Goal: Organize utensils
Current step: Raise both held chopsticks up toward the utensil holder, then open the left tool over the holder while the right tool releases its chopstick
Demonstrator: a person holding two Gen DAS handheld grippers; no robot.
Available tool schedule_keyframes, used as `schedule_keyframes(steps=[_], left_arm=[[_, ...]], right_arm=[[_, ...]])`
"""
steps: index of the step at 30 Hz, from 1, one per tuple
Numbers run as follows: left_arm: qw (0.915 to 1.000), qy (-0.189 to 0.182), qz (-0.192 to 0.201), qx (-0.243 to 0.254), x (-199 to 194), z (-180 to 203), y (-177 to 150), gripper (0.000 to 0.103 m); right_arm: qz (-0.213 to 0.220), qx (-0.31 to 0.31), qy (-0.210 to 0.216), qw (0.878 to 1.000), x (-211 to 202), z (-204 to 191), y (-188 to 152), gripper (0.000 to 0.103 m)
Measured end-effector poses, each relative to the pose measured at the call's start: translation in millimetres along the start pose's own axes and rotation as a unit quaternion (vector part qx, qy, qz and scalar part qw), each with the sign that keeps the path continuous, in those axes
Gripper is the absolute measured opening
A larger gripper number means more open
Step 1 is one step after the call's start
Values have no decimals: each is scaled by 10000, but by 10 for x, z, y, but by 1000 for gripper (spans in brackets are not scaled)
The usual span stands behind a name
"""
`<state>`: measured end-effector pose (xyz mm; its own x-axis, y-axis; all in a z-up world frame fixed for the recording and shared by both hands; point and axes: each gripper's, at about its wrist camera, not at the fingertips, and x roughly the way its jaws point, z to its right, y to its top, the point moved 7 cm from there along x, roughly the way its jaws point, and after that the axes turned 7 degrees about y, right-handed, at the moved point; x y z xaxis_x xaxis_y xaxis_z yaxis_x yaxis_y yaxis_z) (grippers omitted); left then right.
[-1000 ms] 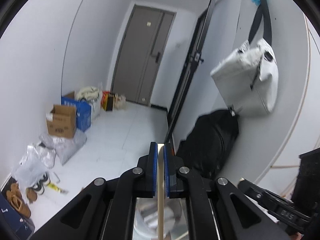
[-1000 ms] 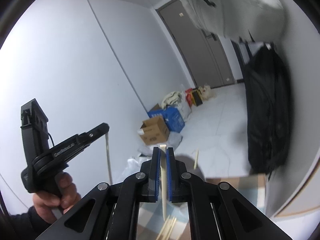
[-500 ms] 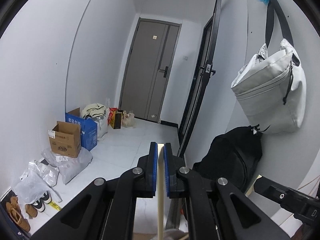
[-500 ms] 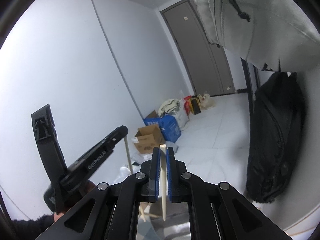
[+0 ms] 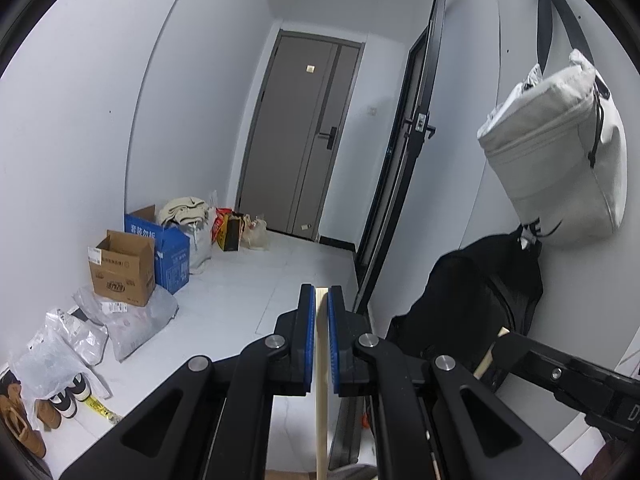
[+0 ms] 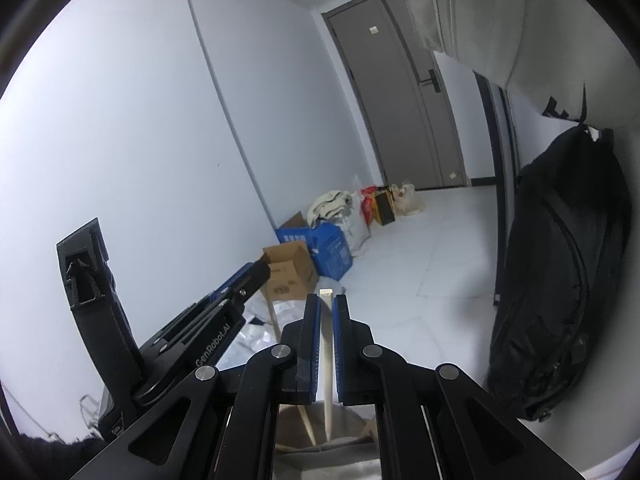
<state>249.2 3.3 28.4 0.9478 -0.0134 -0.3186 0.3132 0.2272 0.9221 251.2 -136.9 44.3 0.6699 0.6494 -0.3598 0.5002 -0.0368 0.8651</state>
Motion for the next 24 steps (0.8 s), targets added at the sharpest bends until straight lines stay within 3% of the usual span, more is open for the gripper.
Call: schedule_keyframes(steps=[8, 24], left_arm=[[9995, -124, 83, 276, -79, 95, -9, 2], [9948, -711, -364, 635, -216, 219, -221, 2]], right_arm=[[-98, -149, 39, 9998, 119, -17, -109, 5], [-366, -257, 141, 9989, 194, 0, -382, 5]])
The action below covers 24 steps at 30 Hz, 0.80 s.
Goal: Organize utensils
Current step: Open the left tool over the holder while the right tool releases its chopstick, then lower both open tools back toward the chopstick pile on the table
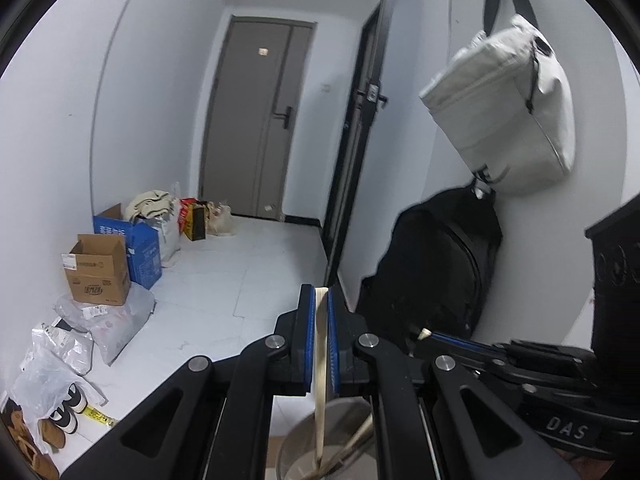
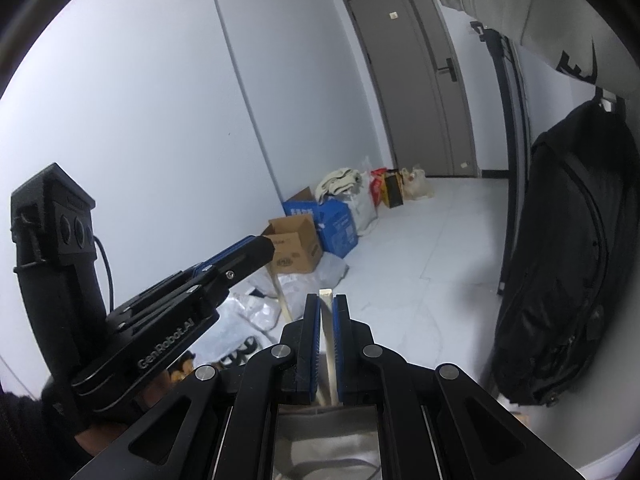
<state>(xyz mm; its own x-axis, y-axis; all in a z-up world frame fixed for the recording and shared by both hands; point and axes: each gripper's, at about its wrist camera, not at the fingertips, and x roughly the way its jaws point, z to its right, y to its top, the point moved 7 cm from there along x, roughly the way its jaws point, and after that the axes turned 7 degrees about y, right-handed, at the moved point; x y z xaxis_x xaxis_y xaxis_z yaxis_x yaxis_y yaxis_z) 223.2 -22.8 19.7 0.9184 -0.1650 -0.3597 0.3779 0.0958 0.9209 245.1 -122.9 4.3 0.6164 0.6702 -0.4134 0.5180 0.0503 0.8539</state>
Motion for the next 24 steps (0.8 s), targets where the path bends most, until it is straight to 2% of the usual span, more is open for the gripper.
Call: schedule_keyframes(steps=[5, 7, 9, 11, 13, 16, 20, 24], left_arm=[[9985, -231, -450, 206, 13, 65, -121, 2], [9983, -189, -510, 208, 0, 53, -139, 2], [9968, -254, -739, 179, 9, 48, -164, 5], [9952, -217, -948, 81, 5, 16, -180, 16], [9955, -158, -935, 7, -48, -25, -172, 32], [9962, -61, -874, -41, -167, -70, -148, 46], [9966, 139, -816, -43, -375, -91, -121, 60], [9961, 422, -778, -65, -531, -119, -118, 63]], right_arm=[[-156, 67, 92, 9998, 43, 1, -82, 6], [-211, 267, 201, 9992, 41, 24, -143, 6], [-222, 461, 232, 9984, 29, 56, -168, 6], [-219, 559, 183, 9980, -1, 78, -187, 10], [-194, 671, 164, 9974, -54, 108, -199, 12], [-107, 774, 47, 9969, -186, 152, -218, 24], [-31, 833, -65, 9965, -360, 157, -284, 35], [24, 895, -123, 9959, -525, 120, -369, 50]])
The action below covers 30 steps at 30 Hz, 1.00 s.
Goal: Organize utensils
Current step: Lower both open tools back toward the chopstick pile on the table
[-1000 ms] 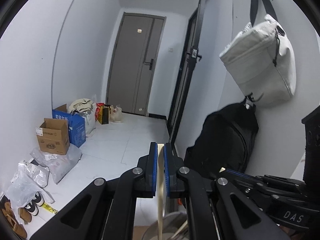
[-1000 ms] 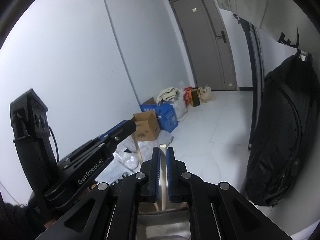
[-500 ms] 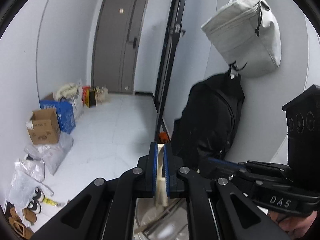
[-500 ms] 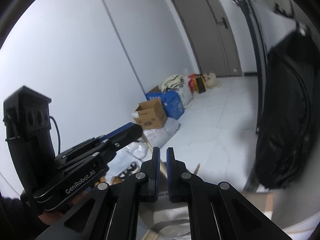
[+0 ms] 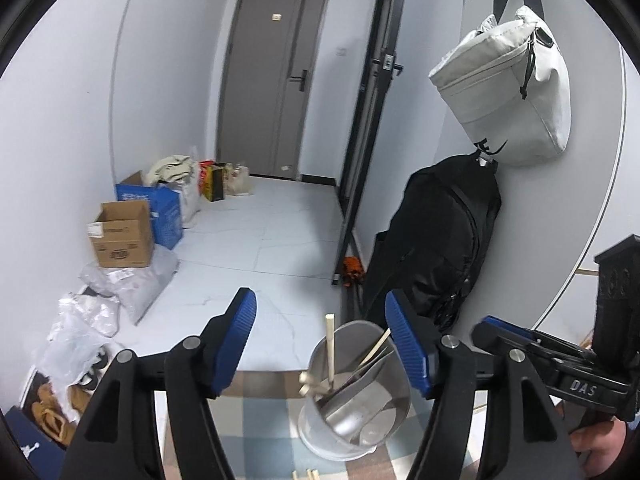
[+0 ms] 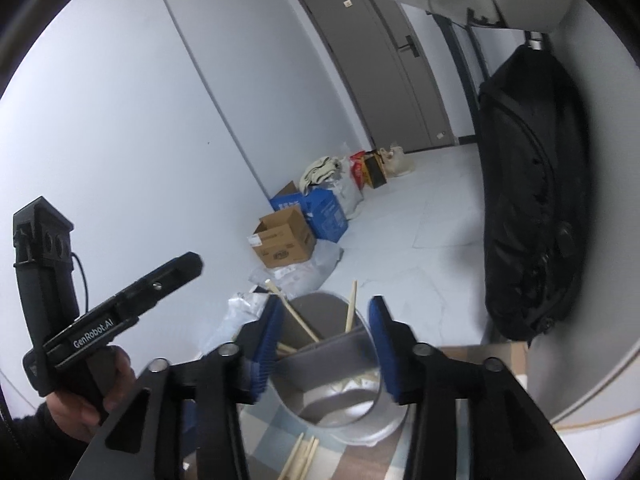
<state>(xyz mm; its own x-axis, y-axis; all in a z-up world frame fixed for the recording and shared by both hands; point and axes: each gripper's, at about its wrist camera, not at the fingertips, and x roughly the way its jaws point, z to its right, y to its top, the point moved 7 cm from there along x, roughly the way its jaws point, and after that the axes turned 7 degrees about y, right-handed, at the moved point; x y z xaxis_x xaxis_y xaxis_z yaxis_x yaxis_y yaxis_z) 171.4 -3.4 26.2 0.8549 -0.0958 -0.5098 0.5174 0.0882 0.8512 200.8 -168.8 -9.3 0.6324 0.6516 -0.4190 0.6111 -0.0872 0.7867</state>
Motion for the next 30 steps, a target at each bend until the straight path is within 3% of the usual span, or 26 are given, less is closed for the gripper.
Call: schedule_keyframes(steps=[9, 12, 17, 30], left_arm=[[9992, 373, -73, -111, -300, -33, -128, 64], [9989, 463, -50, -107, -396, -44, -178, 74], [9987, 500, 52, -98, -562, -55, -278, 76], [9984, 542, -44, -165, -708, -151, -649, 79]], right_arm=[[208, -74, -35, 9998, -386, -220, -202, 68], [270, -107, -26, 9996, -511, -313, -291, 74], [288, -181, -52, 9994, -641, -452, -441, 83], [178, -232, -169, 9994, -743, -656, -873, 94]])
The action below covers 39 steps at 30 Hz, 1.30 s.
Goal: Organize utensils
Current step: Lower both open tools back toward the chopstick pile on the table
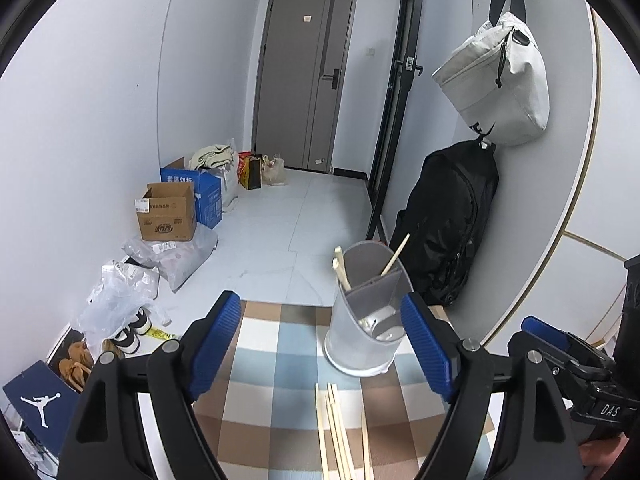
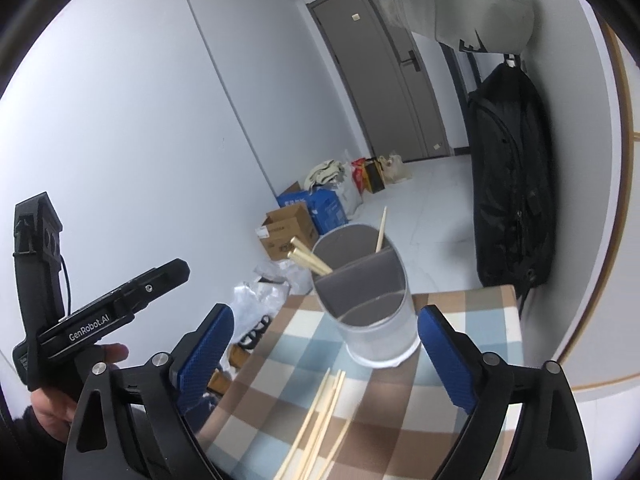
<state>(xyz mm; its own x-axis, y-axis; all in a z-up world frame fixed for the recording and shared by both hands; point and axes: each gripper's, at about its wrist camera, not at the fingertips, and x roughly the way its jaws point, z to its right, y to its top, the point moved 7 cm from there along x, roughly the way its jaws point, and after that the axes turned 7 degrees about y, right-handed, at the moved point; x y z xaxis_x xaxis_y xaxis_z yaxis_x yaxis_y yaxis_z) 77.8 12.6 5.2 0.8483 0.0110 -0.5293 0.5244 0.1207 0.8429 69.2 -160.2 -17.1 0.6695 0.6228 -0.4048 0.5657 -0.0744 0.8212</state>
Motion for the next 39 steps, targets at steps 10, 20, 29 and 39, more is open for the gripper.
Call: schedule_keyframes(steps=[10, 20, 29, 39], left_arm=[[9992, 73, -342, -191, 198, -170, -451, 80], [9955, 328, -813, -370, 471, -406, -784, 80], [9860, 471, -1451, -678, 659, -634, -907, 80], [9837, 517, -1557, -739, 663, -823, -944, 80]], right_arm=[[-463, 29, -179, 9988, 119, 59, -449, 94], [-1445, 310, -386, 9883, 470, 260, -959, 93], [-2434, 432, -374, 9682, 959, 332, -1290, 71], [-3252, 208, -786, 9421, 1442, 408, -1540, 41]])
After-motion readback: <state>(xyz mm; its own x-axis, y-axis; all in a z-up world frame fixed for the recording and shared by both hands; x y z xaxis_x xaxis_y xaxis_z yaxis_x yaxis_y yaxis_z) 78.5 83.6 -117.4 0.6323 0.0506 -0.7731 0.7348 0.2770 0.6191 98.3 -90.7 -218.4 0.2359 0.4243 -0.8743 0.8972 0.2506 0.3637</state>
